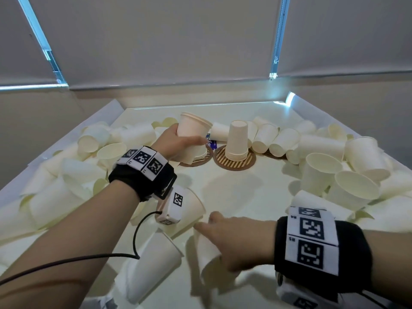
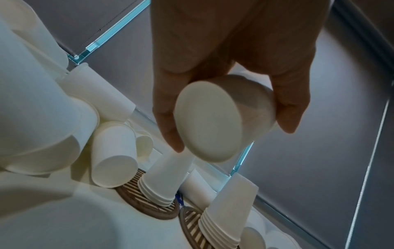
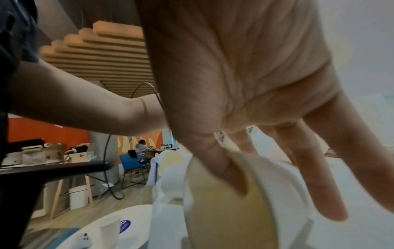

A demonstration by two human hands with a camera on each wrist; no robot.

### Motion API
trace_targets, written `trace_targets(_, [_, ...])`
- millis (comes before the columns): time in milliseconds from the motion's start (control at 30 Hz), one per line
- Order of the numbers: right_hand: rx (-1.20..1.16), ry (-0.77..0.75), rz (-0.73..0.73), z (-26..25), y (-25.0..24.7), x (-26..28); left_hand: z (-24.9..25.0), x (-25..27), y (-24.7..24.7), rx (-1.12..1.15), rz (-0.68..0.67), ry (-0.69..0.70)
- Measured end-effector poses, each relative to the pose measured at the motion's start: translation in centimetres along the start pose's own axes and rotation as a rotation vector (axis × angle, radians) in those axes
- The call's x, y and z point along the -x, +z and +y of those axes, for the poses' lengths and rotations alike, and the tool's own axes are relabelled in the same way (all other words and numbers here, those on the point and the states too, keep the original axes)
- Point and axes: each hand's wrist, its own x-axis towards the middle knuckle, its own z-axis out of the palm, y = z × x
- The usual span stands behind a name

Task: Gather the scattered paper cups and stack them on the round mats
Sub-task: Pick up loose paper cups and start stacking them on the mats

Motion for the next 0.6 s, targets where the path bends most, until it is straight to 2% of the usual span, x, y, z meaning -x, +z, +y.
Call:
trace_targets(200, [-0.051, 0.172, 0.280, 2.9, -5.0, -0.4, -0.2, 0.6, -1.8, -0.122, -0.017, 0.024])
trace_targets(300, [-0.467, 0.257, 0.543, 5.7, -8.0, 0.1, -0.2, 0.9, -2.8, -0.262, -0.032, 0.061])
trace_targets(367, [-0.753, 0.205, 0.672, 7.3, -9.2, 0.2, -0.1, 1.3, -2.9, -0.410, -0.088, 0.102])
trace_targets(467, [-1.048, 0.108, 0.645, 8.1, -9.7, -0.4, 0.2, 2.0, -2.4, -0.540, -0.195, 0.173])
trace_targets(600, [-1.108, 0.174, 0.653, 7.8, -9.6, -2.3, 0.7, 3.0, -1.7, -0.471, -0.231, 0.249])
